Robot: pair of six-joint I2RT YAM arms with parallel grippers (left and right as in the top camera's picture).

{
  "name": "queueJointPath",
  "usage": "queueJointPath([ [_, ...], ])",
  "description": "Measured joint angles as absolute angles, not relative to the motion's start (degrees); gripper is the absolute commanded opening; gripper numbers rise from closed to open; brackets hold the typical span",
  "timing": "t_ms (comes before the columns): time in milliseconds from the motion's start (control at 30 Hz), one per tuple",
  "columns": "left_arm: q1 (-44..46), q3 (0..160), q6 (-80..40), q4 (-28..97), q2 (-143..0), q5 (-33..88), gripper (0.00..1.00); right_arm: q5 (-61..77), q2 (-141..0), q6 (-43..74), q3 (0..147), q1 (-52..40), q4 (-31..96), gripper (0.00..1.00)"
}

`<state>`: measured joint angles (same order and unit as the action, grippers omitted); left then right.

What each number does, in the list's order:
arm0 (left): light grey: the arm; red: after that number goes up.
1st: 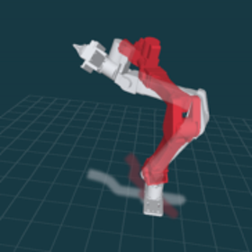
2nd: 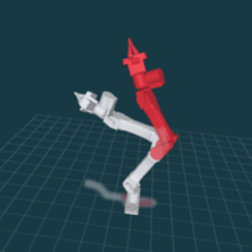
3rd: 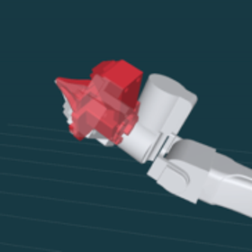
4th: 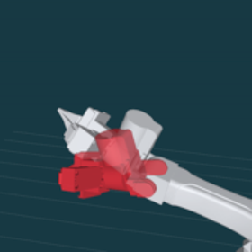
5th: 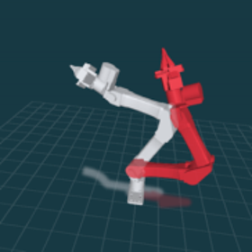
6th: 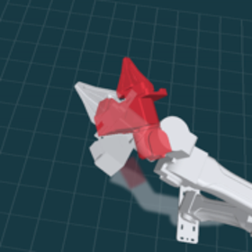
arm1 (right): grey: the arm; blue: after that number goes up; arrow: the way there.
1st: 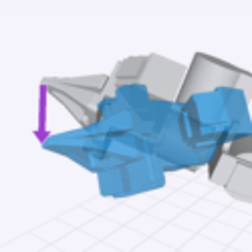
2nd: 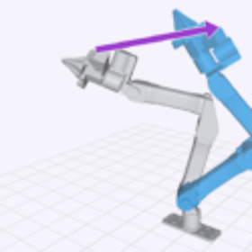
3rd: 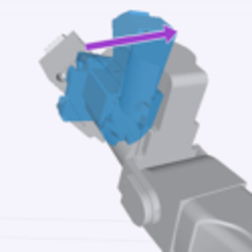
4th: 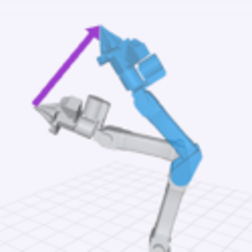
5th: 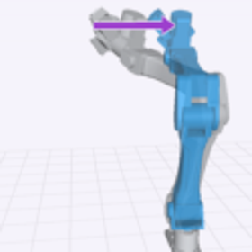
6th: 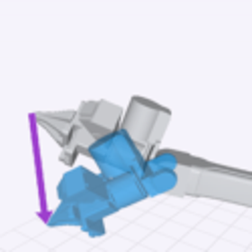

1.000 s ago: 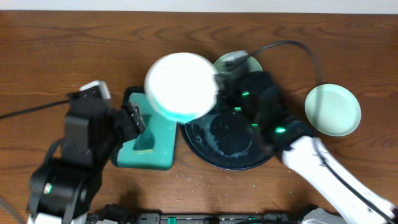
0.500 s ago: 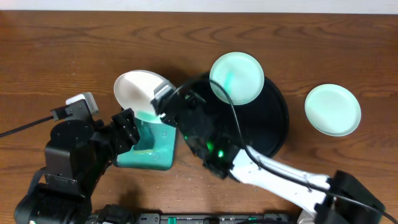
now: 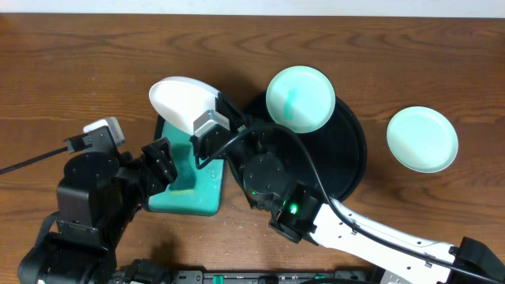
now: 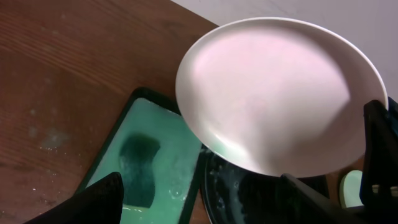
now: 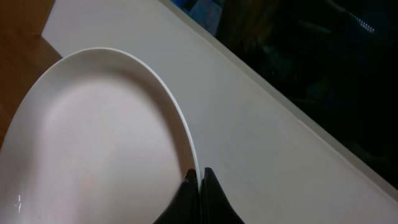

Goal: Clean dirty plates on tray and stack at the side

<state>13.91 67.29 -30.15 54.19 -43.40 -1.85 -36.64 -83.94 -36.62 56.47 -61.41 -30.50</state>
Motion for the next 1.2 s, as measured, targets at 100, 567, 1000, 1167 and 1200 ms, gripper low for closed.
queueJointPath([
  [100,13.91,67.29,-30.15,54.19,-43.4,-1.85,0.79,-36.53,-83.94,-38.0,56.47,-61.52,-30.94,0.01],
  [567,13.91,67.29,-30.15,54.22,-43.4,-1.85,0.79,-36.49,-83.94,-40.88,56.47,-62.43,-32.62,0.01],
  [1000,13.91,67.29,-30.15,54.19,-43.4,-1.85,0.79,-37.8,-83.81,-10.35,57.01,-56.05,-15.11,0.01],
  [1167,13.91,67.29,-30.15,54.22,-43.4,-1.85,0.79,-18.59,-83.79,18.02,56.82,-42.5,-1.17,0.01],
  [1200,13.91,67.29,-30.15,54.22,-43.4,-1.85,0.79,-14.11,-83.7,20.71,56.84,-39.53,-0.32,0.01],
])
